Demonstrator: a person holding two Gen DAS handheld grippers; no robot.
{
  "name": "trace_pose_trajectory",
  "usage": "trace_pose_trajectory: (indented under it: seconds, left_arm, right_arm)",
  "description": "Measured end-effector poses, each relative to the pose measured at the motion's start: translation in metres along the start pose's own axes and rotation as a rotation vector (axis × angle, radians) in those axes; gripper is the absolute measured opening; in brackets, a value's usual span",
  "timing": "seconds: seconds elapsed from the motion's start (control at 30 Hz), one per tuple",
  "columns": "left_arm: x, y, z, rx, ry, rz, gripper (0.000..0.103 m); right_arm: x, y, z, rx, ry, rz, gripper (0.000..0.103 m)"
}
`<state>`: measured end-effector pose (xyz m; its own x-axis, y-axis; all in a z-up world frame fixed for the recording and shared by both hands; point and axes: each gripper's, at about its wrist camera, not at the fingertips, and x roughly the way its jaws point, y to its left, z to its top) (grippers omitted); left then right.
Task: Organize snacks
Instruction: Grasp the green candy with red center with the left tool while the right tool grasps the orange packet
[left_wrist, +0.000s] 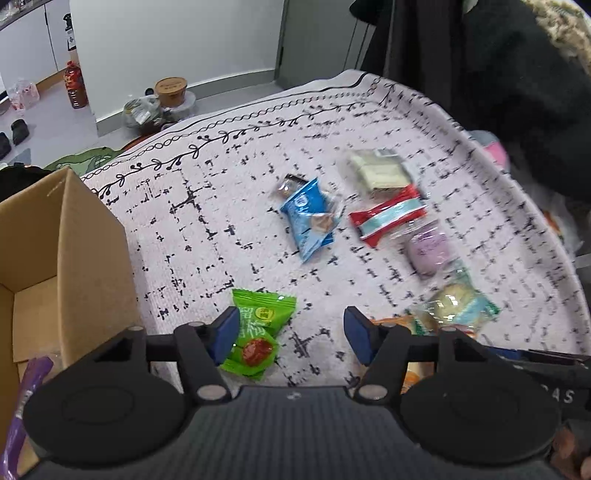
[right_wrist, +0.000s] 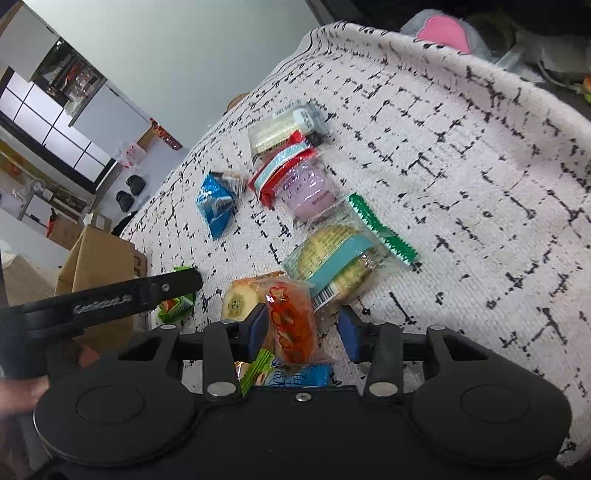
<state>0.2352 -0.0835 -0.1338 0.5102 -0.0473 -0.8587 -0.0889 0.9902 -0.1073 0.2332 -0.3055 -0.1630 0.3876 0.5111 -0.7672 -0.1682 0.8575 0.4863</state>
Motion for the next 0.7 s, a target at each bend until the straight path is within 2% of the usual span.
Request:
trace_pose_trajectory:
  seconds: [0.17,0.33,0.37,0.47,0.7]
  left_arm:
    - [0.015,0.004,0.000,-0.013,0.032,0.045,0.061]
    - [0.026,0.009,-0.003,-0.019,0.061,0.062,0.060]
    - [0.025,0.008,-0.003,-0.015,0.062,0.064,0.057]
    - [0.023,0.007,-0.003,-0.003,0.061,0.062,0.029]
    - [0.010,0.001,-0.005,0.013,0.047,0.027,0.026]
  right_arm:
    - [0.006,-0.001,0.000,-0.005,0.019,0.019,0.025]
    - [0.001,-0.002,0.001,-0.002,0.009,0.035,0.021]
    - [-0.001,-0.003,0.001,0.004,0.004,0.040,0.021]
    - [-0.009,-0.005,0.001,0.013,-0.015,0.056,0.020]
    - [-0.023,-0.007,0.005,0.040,-0.059,0.094,0.020]
